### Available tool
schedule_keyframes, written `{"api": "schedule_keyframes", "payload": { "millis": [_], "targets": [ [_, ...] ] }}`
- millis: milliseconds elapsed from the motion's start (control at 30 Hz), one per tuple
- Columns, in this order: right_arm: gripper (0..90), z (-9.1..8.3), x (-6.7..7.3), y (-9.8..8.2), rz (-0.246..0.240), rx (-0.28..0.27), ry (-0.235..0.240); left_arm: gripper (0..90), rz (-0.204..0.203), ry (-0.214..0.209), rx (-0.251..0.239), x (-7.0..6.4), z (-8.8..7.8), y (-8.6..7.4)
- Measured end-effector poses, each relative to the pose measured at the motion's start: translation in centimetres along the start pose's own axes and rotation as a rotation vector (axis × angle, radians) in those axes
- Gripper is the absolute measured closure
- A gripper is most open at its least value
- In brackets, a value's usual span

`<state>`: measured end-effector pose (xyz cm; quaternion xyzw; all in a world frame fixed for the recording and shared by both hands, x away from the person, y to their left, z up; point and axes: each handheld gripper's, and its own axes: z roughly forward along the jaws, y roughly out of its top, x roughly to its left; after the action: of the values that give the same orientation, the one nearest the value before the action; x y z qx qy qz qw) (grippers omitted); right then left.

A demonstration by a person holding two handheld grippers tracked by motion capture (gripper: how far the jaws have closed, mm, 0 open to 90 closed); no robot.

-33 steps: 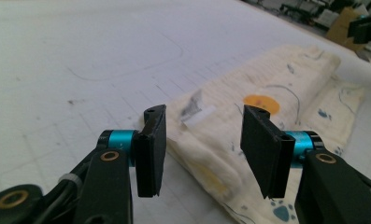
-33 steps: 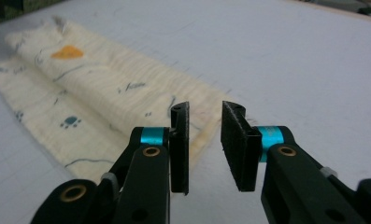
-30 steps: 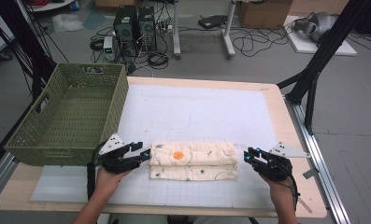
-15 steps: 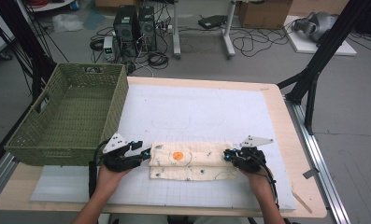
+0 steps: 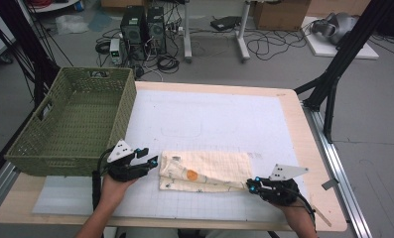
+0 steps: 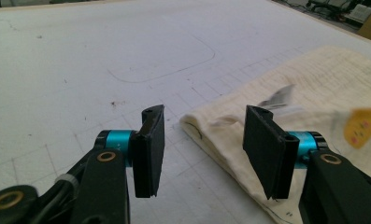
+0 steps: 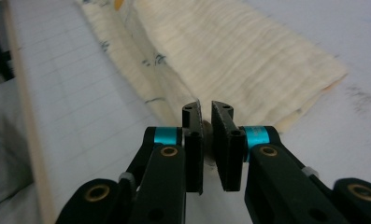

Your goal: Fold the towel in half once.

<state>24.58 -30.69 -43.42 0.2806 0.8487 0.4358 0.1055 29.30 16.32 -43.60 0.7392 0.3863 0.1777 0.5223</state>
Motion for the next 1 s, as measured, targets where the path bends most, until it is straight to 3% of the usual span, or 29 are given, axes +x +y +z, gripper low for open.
{"api": "schedule_keyframes", "payload": {
  "millis": [133, 233, 300, 467, 600, 700, 833, 1000],
  "targets": [
    [62.7, -0.8, -0.3, 0.1, 0.048, -0.074, -0.038, 48.6, -0.005, -0.003, 0.012, 0.0, 0.3, 0.0],
    [58.3, -1.0, -0.7, 0.3, 0.090, -0.111, -0.079, 48.9, -0.007, -0.020, 0.035, -0.2, 0.5, -0.1],
    [57.4, -1.0, -0.9, 0.3, 0.109, -0.131, -0.081, 49.2, -0.009, -0.030, 0.053, -0.4, 0.7, -0.2],
    [53.1, -1.2, -1.2, 0.4, 0.140, -0.165, -0.112, 50.2, -0.022, -0.049, 0.111, -0.7, 1.3, -0.4],
    [53.1, -0.8, -1.2, 0.6, 0.149, -0.130, -0.152, 51.6, -0.010, -0.062, 0.146, -1.1, 1.9, -0.4],
    [53.2, -0.1, -1.2, 0.6, 0.140, -0.095, -0.163, 62.8, 0.026, -0.067, 0.171, -1.6, 2.1, -0.5],
    [52.9, 0.1, -1.2, 0.6, 0.147, -0.090, -0.169, 84.4, 0.038, -0.051, 0.190, -2.0, 2.4, -0.7],
    [52.9, 0.5, -1.3, 0.8, 0.154, -0.082, -0.172, 88.9, 0.032, -0.059, 0.161, -2.2, 2.3, -0.3]
  ]
}}
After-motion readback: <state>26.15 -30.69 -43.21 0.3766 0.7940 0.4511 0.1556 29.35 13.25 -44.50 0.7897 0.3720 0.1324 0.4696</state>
